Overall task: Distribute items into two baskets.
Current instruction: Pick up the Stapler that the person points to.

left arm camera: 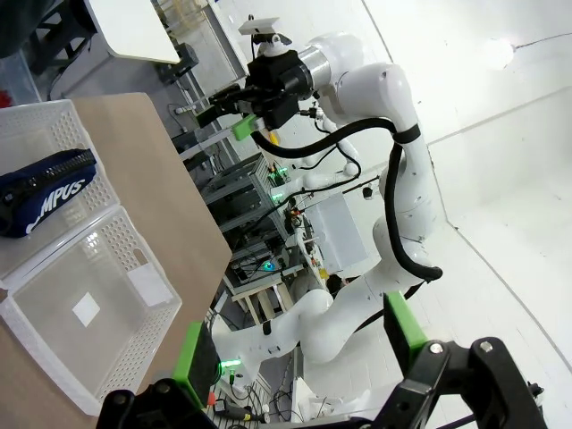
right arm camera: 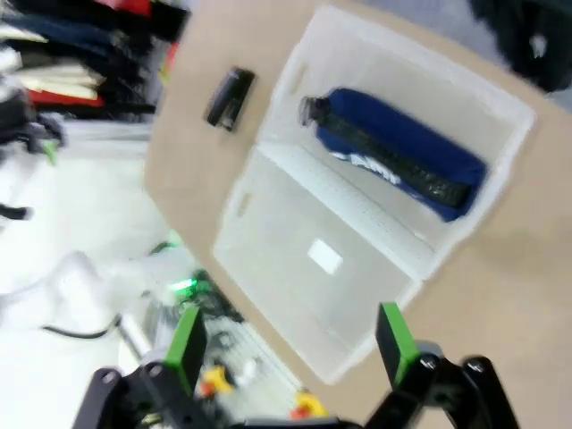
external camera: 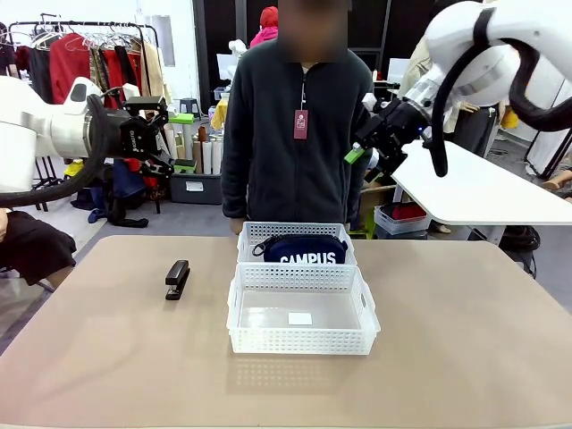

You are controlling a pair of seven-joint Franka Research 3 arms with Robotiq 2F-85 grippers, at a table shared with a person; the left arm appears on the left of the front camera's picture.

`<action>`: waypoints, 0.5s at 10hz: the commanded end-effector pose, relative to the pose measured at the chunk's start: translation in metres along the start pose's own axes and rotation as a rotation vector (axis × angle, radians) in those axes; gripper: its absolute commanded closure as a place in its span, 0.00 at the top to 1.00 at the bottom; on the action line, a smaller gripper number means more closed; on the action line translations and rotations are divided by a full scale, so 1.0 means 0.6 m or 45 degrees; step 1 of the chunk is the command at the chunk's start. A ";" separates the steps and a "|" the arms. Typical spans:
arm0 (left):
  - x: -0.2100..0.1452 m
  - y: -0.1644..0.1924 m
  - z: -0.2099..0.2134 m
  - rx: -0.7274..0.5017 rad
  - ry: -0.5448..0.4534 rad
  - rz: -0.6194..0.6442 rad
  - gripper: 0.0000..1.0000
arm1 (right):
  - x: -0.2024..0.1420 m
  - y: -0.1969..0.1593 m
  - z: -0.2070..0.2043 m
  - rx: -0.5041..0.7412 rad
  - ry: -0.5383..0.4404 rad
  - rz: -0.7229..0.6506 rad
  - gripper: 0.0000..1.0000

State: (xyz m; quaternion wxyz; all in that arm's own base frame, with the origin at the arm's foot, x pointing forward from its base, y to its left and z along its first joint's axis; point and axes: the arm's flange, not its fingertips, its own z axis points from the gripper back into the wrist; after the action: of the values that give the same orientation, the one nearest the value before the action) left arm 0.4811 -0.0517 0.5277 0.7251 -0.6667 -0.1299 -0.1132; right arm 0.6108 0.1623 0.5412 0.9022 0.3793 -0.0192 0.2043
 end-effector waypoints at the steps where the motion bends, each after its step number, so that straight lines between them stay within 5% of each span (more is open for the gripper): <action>1: 0.001 -0.004 0.002 -0.002 -0.002 -0.005 1.00 | -0.085 0.002 0.037 0.176 -0.189 -0.145 1.00; 3: 0.001 -0.004 0.002 -0.002 -0.002 -0.005 1.00 | -0.152 0.017 0.063 0.182 -0.316 -0.173 1.00; 5: 0.001 -0.004 0.002 -0.002 -0.002 -0.005 1.00 | -0.212 0.027 0.084 0.352 -0.408 -0.196 1.00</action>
State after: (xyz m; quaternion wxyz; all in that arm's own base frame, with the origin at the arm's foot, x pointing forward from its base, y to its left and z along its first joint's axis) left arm 0.4812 -0.0517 0.5275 0.7251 -0.6667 -0.1298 -0.1131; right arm 0.5182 0.0899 0.5723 0.8609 0.4975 -0.0779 0.0726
